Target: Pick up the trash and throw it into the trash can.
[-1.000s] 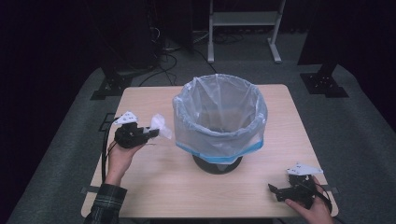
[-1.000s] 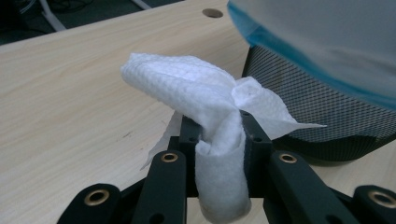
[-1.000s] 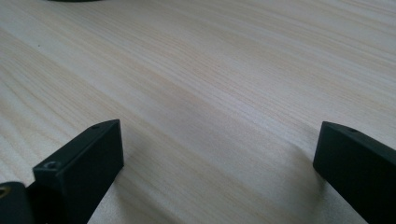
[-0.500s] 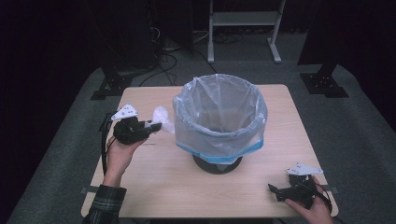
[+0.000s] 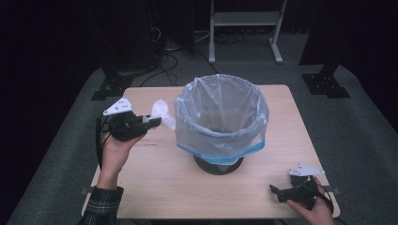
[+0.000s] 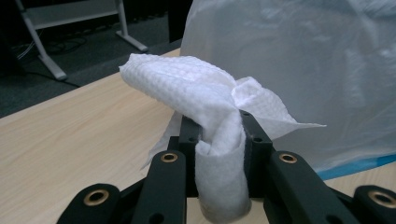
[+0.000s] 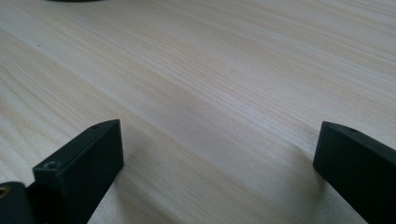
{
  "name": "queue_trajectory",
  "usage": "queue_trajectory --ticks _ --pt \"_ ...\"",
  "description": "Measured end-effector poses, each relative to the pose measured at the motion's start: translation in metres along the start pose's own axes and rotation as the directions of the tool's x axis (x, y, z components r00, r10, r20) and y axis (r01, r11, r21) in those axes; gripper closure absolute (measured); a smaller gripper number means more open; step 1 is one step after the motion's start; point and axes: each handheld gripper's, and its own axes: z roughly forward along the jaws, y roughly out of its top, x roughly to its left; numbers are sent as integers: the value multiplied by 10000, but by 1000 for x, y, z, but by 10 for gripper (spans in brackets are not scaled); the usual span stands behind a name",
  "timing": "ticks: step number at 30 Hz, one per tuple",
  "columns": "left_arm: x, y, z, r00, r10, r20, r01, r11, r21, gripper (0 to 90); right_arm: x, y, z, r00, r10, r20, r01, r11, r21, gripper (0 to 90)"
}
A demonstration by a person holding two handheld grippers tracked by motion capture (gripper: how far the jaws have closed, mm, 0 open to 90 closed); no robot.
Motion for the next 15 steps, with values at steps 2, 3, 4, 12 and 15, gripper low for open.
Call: queue_trajectory --ticks 2,3,4,12,15 --pt "-1 4 -3 10000 -19 81 21 9998 -181 750 0 0 0 10000 1 0 -1 10000 0 1" --pt "-2 7 -5 9998 20 186 -15 9996 -283 750 0 0 0 10000 1 1 -1 10000 0 1" --pt "-3 10 -7 9997 36 253 -26 9992 -395 750 0 0 0 10000 -5 1 5 10000 -2 2" --pt "-11 40 -21 9985 396 368 -356 9942 -1015 750 0 0 0 10000 -2 -1 2 10000 0 2" --pt "-15 51 -22 9973 511 533 -445 9918 -1198 751 0 0 0 10000 1 -1 -1 10000 0 1"
